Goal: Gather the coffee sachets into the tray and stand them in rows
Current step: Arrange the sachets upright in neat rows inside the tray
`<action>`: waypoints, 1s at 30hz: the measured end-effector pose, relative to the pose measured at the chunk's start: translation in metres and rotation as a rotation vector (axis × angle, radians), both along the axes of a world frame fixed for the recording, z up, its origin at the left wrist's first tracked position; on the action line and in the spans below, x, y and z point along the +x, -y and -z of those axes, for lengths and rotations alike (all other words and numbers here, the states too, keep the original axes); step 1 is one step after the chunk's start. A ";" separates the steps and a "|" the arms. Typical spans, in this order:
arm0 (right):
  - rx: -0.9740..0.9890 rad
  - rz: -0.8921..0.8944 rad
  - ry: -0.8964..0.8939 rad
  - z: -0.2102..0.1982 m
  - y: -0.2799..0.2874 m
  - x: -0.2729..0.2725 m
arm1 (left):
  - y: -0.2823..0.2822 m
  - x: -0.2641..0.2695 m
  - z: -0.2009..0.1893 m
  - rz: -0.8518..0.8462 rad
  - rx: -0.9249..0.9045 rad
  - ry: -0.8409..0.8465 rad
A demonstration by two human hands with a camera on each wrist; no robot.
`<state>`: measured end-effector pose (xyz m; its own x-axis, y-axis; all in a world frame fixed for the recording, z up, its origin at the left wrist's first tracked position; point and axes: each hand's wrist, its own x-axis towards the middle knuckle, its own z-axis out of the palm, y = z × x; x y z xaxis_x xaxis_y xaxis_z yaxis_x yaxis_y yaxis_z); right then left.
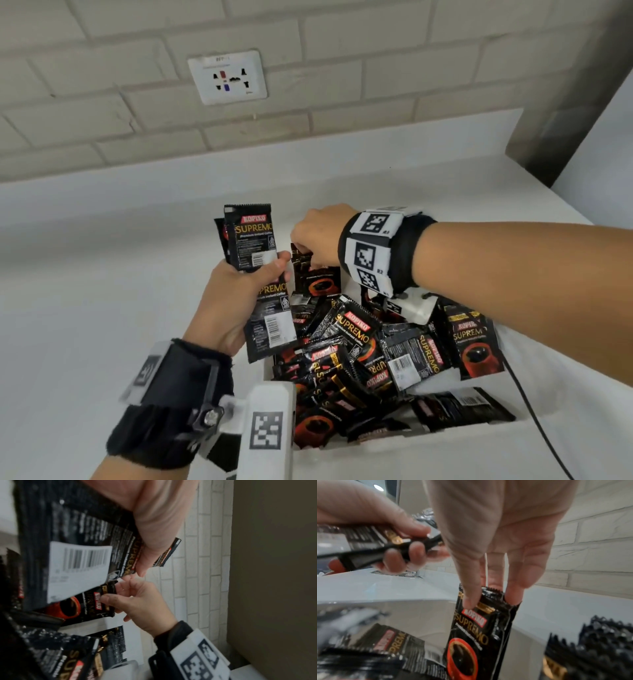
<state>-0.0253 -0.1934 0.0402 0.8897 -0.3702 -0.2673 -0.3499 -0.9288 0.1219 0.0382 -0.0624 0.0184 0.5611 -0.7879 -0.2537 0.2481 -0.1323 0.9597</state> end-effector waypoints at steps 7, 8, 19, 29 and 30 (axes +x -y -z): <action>-0.035 -0.034 0.050 0.002 0.004 0.001 | 0.006 0.006 0.015 0.128 0.204 0.159; -0.032 -0.044 0.049 0.001 0.003 0.002 | 0.006 0.007 0.017 0.142 0.222 0.158; 0.005 0.001 0.062 0.004 0.004 0.006 | -0.001 0.010 0.019 0.114 0.250 0.030; 0.178 0.027 0.160 -0.015 0.013 -0.007 | -0.018 0.014 0.004 -0.013 0.077 -0.011; 0.233 0.019 0.132 -0.014 0.011 -0.009 | -0.019 0.015 0.003 -0.020 0.064 -0.005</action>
<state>-0.0342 -0.2041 0.0544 0.9159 -0.3292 -0.2296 -0.3662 -0.9197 -0.1420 0.0527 -0.0432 0.0159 0.5751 -0.7585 -0.3064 0.2563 -0.1887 0.9480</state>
